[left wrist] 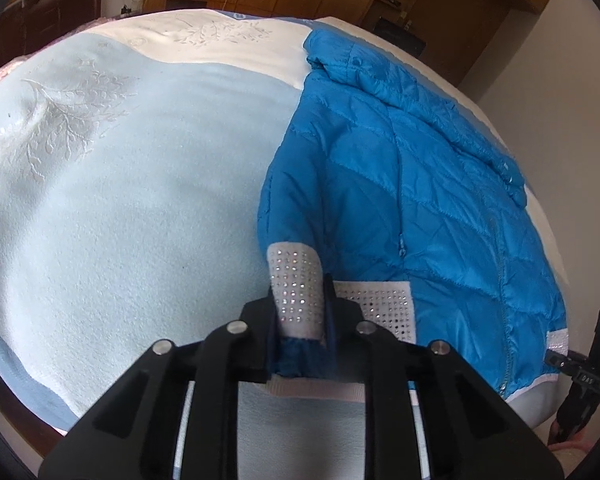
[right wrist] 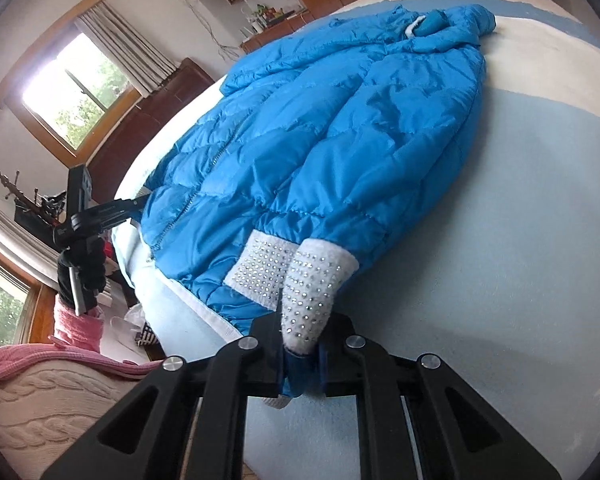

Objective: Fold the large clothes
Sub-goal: 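Lift the hem with both grippers and carry it toward the collar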

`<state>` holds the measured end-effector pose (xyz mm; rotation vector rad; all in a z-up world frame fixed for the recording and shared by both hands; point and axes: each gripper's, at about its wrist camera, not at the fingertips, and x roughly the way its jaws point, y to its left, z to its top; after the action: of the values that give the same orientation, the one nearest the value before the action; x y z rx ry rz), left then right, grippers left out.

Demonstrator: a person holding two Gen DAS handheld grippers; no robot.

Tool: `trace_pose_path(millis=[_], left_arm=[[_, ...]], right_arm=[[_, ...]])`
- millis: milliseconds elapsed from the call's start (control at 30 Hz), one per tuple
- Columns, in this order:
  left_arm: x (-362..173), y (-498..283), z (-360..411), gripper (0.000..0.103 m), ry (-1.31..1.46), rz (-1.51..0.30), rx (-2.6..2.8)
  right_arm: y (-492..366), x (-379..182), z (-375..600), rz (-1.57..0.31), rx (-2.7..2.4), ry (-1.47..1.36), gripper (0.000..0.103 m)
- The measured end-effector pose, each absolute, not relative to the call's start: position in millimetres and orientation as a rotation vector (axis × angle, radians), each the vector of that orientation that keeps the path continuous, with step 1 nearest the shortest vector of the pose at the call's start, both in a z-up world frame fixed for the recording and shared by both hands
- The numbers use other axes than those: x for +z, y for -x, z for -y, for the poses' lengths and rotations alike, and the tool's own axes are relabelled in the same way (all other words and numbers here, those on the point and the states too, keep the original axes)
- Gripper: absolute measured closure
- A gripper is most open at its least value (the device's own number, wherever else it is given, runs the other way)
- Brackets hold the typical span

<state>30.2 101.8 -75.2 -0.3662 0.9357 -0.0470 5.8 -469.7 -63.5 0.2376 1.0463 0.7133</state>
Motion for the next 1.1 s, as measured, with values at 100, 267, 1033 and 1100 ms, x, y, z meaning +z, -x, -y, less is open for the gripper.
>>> trace_pose_path(millis=[100,267,1033,1100], left_arm=[[-63.7,-25.1,-101.9,0.091,0.365,-0.906,-0.053],[-33.1,-22.0,-102.1,0.092,0.390,-0.837,-0.120],[90.9,-183.4,-74.5,0.092,0.452,-0.634,-0.282],[94.8,-209.2,-65.9,0.092,0.440,-0.629,-0.272]], right_arm=[[-4.3,-55.5,476.8,-1.012,0.738,-0.264,0.092],[-5.8,-29.4,483.0,-0.938,0.777,-0.293,0.093],[-146.9,105.0,523.0,-0.812,0.702,-0.428,0.093],[-168.0,106.0,525.6,-0.826,0.687,-0.455,0.093]])
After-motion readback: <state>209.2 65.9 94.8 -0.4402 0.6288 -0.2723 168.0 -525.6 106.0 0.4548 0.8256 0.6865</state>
